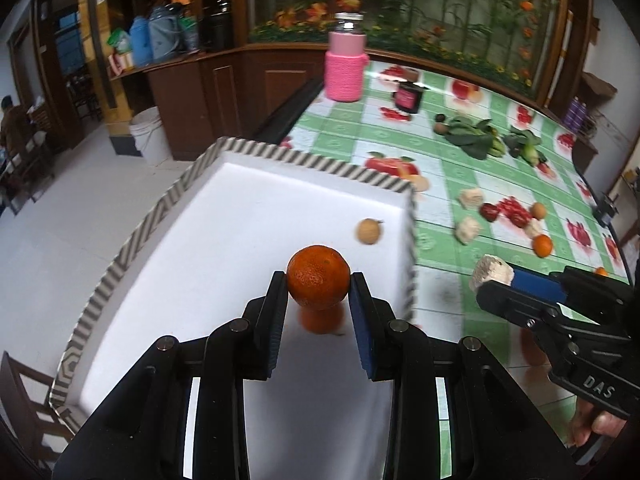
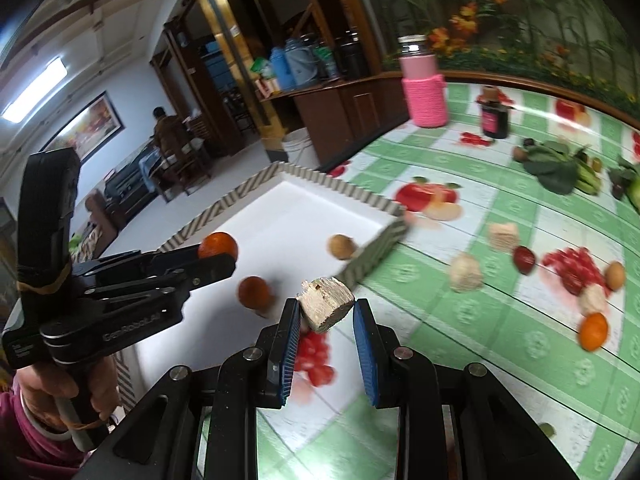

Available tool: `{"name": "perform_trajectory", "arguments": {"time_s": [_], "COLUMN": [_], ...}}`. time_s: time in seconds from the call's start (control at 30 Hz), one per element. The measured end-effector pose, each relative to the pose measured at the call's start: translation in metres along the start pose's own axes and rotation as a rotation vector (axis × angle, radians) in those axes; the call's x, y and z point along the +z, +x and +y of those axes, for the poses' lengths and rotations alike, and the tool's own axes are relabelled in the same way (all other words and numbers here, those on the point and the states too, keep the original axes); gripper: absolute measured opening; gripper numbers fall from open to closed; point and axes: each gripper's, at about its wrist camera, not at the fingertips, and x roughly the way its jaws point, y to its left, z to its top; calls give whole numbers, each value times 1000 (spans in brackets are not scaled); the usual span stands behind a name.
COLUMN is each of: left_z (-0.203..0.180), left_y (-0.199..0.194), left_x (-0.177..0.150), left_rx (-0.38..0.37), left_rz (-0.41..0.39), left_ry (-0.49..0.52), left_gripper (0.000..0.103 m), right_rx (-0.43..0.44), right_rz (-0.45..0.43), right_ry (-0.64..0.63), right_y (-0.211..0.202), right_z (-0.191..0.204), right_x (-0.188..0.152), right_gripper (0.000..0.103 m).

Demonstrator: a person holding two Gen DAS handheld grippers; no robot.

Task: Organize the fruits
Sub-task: 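Grasp an orange with the left tool while the right tool holds the beige cube, then carry the orange and cube into the white tray and open both tools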

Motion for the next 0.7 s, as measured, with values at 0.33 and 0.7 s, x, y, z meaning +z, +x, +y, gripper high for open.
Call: {"name": "perform_trajectory", "arguments": {"time_s": [0.33, 0.7], "left_z": [35, 55], "left_y": [9, 16], "left_x": [-2, -3], "left_rx": [47, 67], "left_rz": [17, 41], "left_ry": [-37, -62], "left_gripper": [31, 31], "right_rx": [29, 13], "right_rz": [63, 89], "right_ry": [-86, -95], "right_y": [36, 64], "right_z": [37, 35], "right_x": [12, 34], "right_gripper": [26, 26]}}
